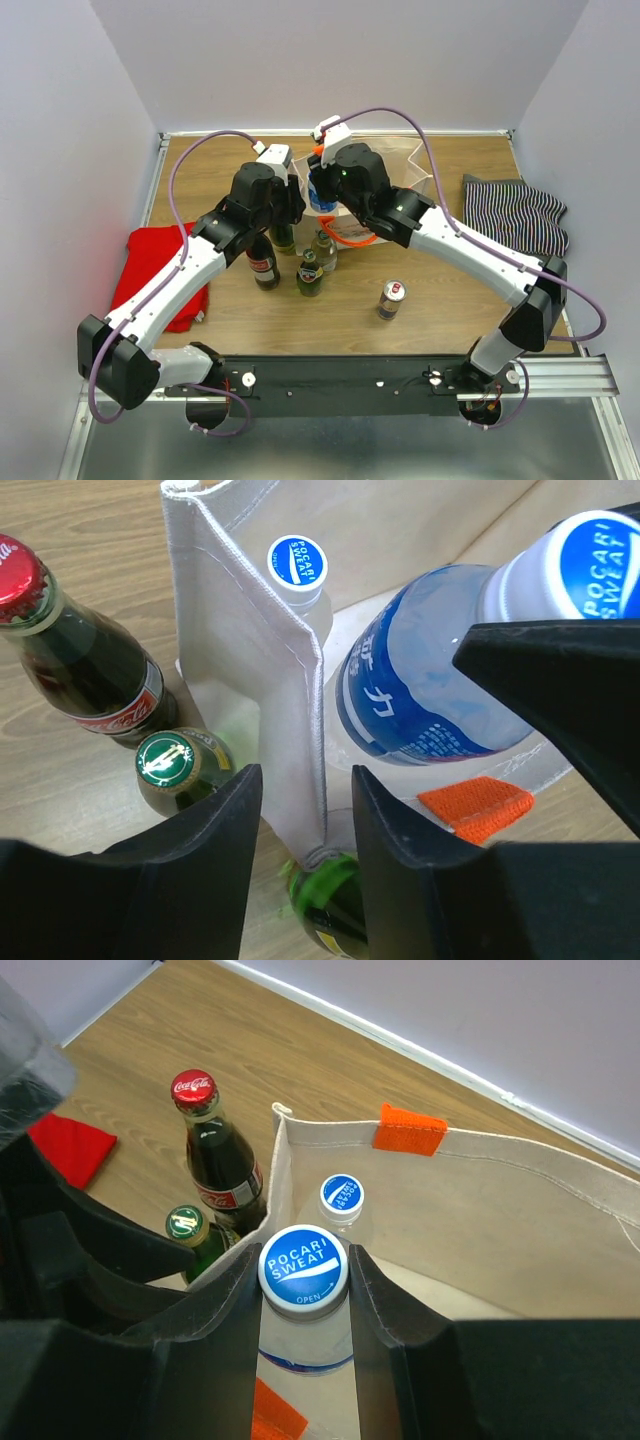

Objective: Place the beverage into the canvas bag
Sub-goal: Place the drink in the canvas bag.

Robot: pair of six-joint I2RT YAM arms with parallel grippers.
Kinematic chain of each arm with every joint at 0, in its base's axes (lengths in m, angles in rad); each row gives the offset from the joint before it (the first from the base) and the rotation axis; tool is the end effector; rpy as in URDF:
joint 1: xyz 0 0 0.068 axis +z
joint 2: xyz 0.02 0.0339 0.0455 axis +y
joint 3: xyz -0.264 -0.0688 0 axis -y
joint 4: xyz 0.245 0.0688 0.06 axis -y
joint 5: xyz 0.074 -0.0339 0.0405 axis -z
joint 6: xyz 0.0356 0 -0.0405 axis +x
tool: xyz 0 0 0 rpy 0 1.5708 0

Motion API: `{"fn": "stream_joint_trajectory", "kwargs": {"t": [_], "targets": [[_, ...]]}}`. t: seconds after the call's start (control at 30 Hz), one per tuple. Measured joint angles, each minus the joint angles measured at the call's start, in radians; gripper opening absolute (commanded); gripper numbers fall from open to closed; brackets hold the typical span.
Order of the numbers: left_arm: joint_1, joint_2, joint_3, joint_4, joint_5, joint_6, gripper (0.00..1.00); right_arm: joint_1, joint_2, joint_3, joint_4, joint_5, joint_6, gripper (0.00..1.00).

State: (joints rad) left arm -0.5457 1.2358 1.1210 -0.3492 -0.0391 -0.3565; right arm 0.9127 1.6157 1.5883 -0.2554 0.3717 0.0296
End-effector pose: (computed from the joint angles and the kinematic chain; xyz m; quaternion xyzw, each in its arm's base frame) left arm 0.2413 -0.1449 0.3453 0.0701 0.8477 -0.2141 0.4802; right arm 0.2434 0.2938 0.4006 -0.2356 0.7580 0.1362 0.5928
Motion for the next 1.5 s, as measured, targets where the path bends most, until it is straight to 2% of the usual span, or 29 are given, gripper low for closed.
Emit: {"fn": "stream_joint_trajectory", "kwargs": {"t": [0.1,0.13,0.2,0.33,0.5,0.77,1.5], "targets": [[0.000,-0.004,0.000,-0.001,-0.011,-0.005,0.40,-0.005,0.000,-0.029,0.034,0.000,0.011,0.01],[0.000,-0.005,0.000,-0.001,-0.013,-0.005,0.34,-0.007,0.000,-0.036,0.039,0.000,0.014,0.01],[-0.002,-0.007,0.000,-0.002,-0.018,-0.009,0.31,-0.009,0.000,-0.053,0.049,-0.003,0.023,0.01],[-0.005,-0.007,0.000,-0.002,-0.022,-0.010,0.15,-0.013,0.000,-0.067,0.061,-0.003,0.032,0.01],[-0.006,-0.014,0.000,-0.008,-0.024,-0.011,0.01,-0.014,0.000,-0.090,0.091,-0.004,0.043,0.01],[-0.006,-0.026,-0.001,-0.028,-0.026,-0.011,0.00,-0.026,0.000,-0.141,0.156,-0.035,0.054,0.01],[-0.006,-0.035,-0.006,-0.035,-0.027,-0.012,0.00,-0.033,0.034,-0.195,0.209,-0.058,0.061,0.01]]}}
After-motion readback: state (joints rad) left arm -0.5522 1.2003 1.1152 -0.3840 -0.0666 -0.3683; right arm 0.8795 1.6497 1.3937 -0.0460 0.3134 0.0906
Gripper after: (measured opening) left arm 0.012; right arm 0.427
